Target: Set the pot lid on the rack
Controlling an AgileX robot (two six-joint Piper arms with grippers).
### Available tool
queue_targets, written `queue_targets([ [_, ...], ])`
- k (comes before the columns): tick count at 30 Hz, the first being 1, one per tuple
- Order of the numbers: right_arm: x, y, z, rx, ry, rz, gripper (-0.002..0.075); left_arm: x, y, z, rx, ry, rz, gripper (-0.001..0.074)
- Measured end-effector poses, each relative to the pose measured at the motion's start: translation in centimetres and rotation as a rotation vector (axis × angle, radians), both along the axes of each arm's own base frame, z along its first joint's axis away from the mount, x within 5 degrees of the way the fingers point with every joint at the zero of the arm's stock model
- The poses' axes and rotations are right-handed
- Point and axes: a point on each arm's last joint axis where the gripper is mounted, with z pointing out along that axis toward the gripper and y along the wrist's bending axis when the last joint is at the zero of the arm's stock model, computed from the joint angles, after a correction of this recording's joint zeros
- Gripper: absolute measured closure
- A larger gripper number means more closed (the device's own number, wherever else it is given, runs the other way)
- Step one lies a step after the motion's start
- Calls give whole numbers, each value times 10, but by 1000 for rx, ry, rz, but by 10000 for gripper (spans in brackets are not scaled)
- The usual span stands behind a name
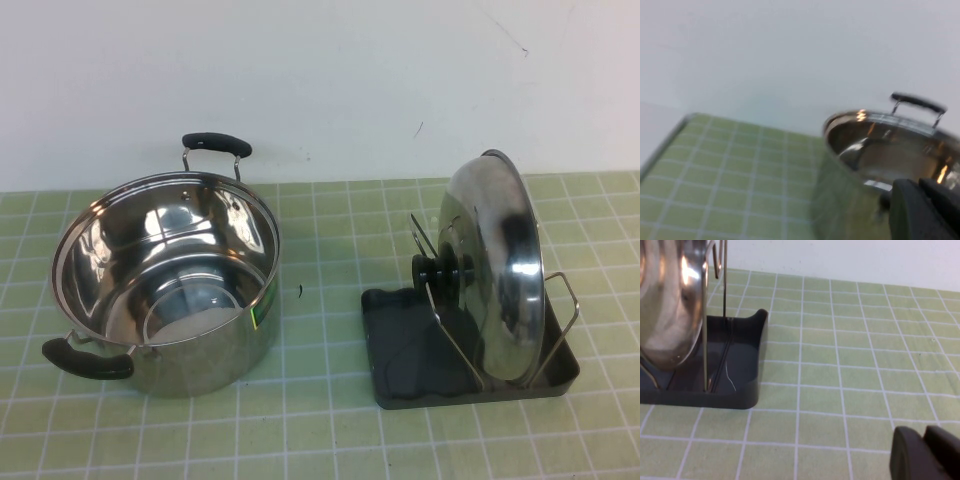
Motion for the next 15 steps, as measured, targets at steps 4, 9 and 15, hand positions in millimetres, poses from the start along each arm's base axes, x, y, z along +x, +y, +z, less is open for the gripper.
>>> queue_targets([
  [4,0,0,0,0,0,0,674,-11,0,-11,174,84,-15,737],
  [9,0,0,0,0,1,0,674,-14,-1,-23,283,211,-44,737],
  [15,0,0,0,0,1,0,678,-14,0,-28,292,228,-11,737],
])
